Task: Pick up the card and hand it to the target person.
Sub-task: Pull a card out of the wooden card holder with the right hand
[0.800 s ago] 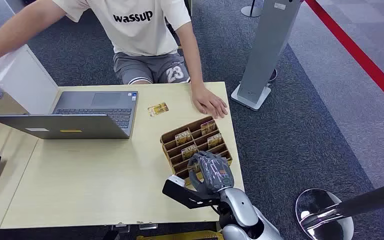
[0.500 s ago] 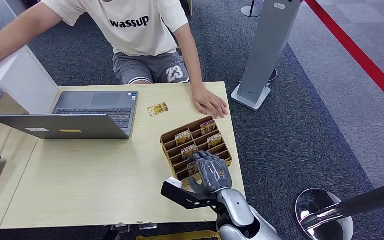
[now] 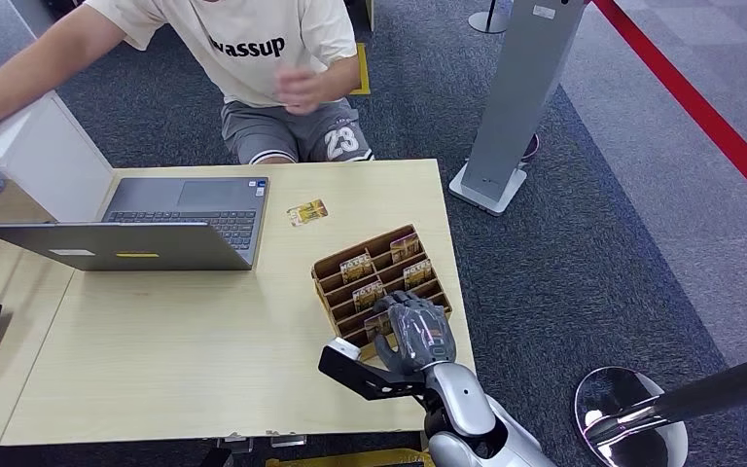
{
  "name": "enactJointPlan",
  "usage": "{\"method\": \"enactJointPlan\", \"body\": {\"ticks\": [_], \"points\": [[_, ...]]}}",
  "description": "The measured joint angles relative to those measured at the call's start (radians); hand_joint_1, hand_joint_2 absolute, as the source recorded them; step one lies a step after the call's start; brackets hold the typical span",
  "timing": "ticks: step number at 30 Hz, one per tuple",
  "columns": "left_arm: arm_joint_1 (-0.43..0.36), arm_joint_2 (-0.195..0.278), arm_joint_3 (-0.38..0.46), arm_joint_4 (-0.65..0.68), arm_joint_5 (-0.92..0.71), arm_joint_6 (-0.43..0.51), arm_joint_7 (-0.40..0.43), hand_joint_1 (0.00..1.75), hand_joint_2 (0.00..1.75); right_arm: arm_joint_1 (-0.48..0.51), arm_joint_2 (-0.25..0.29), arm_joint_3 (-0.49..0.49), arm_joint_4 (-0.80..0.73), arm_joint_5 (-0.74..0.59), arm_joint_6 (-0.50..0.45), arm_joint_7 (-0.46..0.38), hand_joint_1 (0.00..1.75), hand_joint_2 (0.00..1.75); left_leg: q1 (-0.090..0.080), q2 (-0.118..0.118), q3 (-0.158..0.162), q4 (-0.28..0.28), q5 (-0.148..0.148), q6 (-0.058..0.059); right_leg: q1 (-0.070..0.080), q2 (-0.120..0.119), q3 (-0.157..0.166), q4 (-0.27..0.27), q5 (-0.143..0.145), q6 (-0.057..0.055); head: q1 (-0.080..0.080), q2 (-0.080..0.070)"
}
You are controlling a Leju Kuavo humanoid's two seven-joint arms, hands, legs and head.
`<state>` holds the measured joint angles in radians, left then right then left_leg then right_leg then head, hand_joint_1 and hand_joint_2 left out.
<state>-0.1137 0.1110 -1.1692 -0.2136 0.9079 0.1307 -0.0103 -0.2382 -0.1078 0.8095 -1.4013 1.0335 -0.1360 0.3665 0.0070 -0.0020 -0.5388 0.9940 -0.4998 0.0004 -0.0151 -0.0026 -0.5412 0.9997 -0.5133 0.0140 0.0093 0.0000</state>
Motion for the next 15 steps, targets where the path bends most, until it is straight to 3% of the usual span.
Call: {"method": "enactJointPlan", "body": {"ticks": [11,15], "points": [[0.0,0.0,0.0,0.0,0.001,-0.004,0.0,0.0,0.0,-0.004,-0.002,-0.001,0.016,-0.005,-0.003,0.001,0.65,1.75,0.0,0.0,0.0,0.0,0.0,0.0,0.0,0.0,0.0,0.0,0.0,0.0,0.0,0.0],[0.0,0.0,0.0,0.0,0.002,-0.005,0.0,0.0,0.0,-0.005,-0.002,-0.002,0.024,-0.01,-0.007,-0.003,0.72,1.75,0.0,0.0,0.0,0.0,0.0,0.0,0.0,0.0,0.0,0.0,0.0,0.0,0.0,0.0]]}}
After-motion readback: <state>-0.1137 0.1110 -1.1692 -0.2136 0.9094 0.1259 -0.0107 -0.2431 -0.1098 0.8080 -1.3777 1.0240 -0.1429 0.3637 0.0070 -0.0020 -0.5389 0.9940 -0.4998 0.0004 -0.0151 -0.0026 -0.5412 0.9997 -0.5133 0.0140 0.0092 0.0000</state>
